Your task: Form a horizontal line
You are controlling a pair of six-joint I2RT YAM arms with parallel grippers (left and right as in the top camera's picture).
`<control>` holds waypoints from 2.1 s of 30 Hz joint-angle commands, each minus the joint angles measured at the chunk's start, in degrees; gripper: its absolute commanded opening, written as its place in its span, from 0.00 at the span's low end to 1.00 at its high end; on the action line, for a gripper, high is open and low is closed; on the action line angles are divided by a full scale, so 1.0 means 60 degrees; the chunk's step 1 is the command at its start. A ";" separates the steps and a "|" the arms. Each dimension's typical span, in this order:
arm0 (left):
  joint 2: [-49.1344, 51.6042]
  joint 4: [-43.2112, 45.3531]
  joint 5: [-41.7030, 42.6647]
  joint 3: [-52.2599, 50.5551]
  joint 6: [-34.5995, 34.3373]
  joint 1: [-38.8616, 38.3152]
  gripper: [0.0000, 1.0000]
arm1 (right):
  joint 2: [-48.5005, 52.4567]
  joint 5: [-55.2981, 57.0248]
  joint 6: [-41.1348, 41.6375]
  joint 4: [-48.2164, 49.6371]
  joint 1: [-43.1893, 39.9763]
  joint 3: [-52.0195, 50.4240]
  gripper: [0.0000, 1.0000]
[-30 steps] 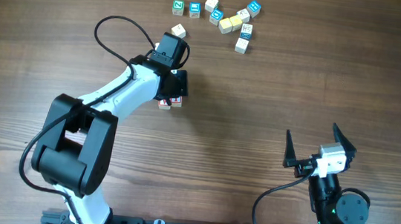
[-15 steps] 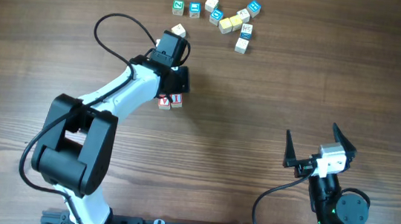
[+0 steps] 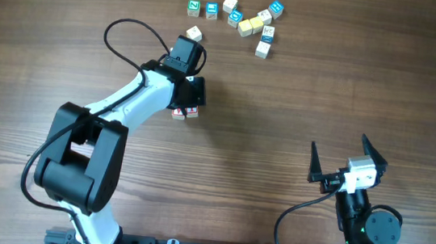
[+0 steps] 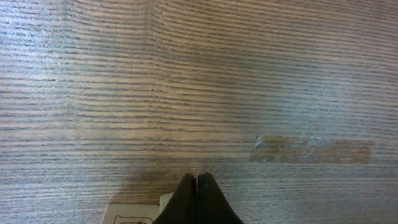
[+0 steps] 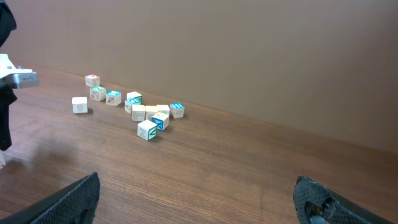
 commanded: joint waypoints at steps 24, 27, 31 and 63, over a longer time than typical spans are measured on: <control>0.0087 0.0080 0.0109 0.0073 -0.0047 -0.0499 0.04 | -0.0069 0.0124 -0.0022 0.0026 -0.0058 -0.0022 0.99; 0.0087 -0.0007 0.0109 0.0073 -0.0051 -0.0481 0.04 | -0.0069 0.0124 -0.0018 0.0026 -0.0055 -0.0022 1.00; 0.0087 0.0295 -0.0280 0.0073 -0.0055 -0.0470 0.04 | -0.0069 0.0124 -0.0022 0.0026 -0.0058 -0.0022 1.00; -0.1158 -0.2452 0.0113 -0.1137 -0.0379 0.0506 0.04 | -0.0069 0.0124 -0.0022 0.0026 -0.0058 -0.0022 1.00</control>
